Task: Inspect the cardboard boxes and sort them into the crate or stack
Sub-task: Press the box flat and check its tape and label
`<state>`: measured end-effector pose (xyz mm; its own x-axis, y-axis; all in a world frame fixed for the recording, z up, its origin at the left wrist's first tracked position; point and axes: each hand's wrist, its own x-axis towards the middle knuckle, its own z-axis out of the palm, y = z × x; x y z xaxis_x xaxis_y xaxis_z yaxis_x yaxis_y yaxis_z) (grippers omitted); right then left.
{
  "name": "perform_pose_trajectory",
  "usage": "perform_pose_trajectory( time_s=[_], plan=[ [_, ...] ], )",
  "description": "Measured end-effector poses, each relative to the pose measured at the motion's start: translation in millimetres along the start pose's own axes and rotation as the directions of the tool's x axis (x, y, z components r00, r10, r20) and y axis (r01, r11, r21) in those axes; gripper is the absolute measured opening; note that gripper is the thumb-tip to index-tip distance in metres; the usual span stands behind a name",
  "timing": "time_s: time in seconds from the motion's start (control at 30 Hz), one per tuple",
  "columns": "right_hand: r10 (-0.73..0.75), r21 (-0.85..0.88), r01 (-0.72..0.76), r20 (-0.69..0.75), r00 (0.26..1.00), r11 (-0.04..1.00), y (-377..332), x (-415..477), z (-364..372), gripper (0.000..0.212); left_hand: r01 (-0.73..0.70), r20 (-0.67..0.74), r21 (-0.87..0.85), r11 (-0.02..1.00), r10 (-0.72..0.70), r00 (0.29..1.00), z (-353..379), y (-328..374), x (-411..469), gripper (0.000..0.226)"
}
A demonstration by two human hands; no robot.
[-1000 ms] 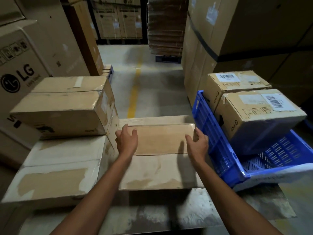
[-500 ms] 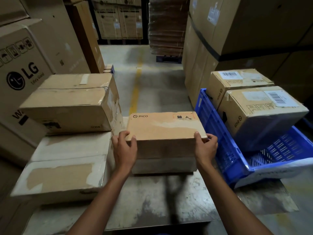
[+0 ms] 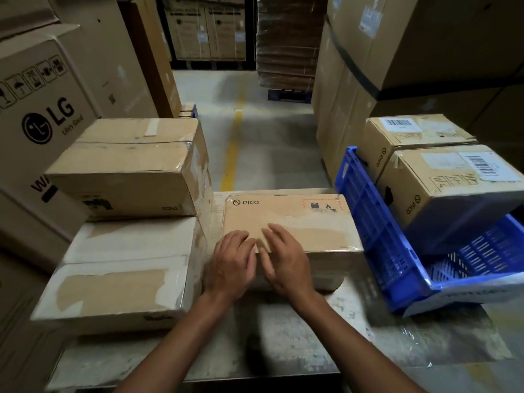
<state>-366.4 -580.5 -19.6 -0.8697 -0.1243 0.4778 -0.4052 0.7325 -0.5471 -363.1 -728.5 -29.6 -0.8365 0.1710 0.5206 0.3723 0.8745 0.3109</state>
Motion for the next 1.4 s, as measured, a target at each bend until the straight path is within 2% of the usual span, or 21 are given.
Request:
perform_pose_trajectory(
  time_s=[0.07,0.13,0.3,0.4,0.5,0.57,0.67,0.73,0.93,1.03,1.17,1.27,1.4],
  plan=[
    [-0.077,-0.049,0.077,0.006,0.997,0.996,-2.7,-6.0,9.0,0.038,0.019,0.054,0.000,1.000,-0.019,0.998,2.5,1.8,-4.8,0.035],
    [-0.091,-0.100,0.091,0.009,0.996,0.991,-0.6,-10.1,13.9,0.037,0.041,0.090,0.012,0.999,-0.042,0.995,1.0,3.5,-6.8,0.040],
    [-0.085,-0.164,0.111,0.156,0.984,0.980,2.0,15.3,0.8,0.035,0.058,0.101,0.038,0.998,-0.061,0.993,-13.2,3.5,20.5,0.026],
    [-0.009,-0.261,0.101,0.335,0.942,0.960,0.8,42.1,-10.3,0.038,0.042,0.169,0.071,0.997,-0.054,0.984,-15.7,2.8,39.7,0.022],
    [0.050,-0.331,0.083,0.374,0.926,0.940,6.0,63.3,-13.3,0.036,0.068,0.276,0.087,0.994,-0.090,0.957,-6.8,-3.8,52.4,0.031],
    [0.080,-0.354,0.086,0.430,0.899,0.931,13.1,71.9,-9.8,0.045,0.118,0.360,0.097,0.988,-0.146,0.922,-3.5,-6.4,59.7,0.045],
    [0.158,-0.398,0.067,0.505,0.848,0.915,23.2,69.7,-2.1,0.063,0.161,0.407,0.143,0.977,-0.206,0.890,0.5,-8.0,64.6,0.053],
    [0.155,-0.394,0.064,0.499,0.853,0.917,24.3,64.6,0.1,0.075,0.145,0.422,0.199,0.969,-0.219,0.880,1.2,-6.9,66.1,0.053],
    [0.122,-0.388,0.107,0.522,0.844,0.916,24.9,80.7,-11.7,0.056,0.110,0.431,0.318,0.942,-0.247,0.868,-7.7,4.0,90.2,0.038],
    [0.138,-0.391,0.074,0.488,0.862,0.917,30.8,84.5,-20.5,0.046,0.115,0.421,0.242,0.963,-0.211,0.882,-0.6,16.6,97.8,0.036],
    [0.255,-0.489,-0.085,0.294,0.921,0.868,50.7,77.7,-30.1,0.038,0.116,0.485,0.088,0.989,-0.145,0.862,25.1,37.5,109.3,0.044],
    [0.255,-0.458,-0.079,0.337,0.906,0.885,62.1,65.7,-31.1,0.049,0.137,0.492,0.117,0.984,-0.178,0.852,36.8,46.2,107.1,0.050],
    [0.279,-0.460,-0.089,0.363,0.889,0.883,54.7,74.3,-30.9,0.050,0.119,0.518,0.116,0.986,-0.162,0.840,34.5,39.2,107.2,0.051]
  ],
)
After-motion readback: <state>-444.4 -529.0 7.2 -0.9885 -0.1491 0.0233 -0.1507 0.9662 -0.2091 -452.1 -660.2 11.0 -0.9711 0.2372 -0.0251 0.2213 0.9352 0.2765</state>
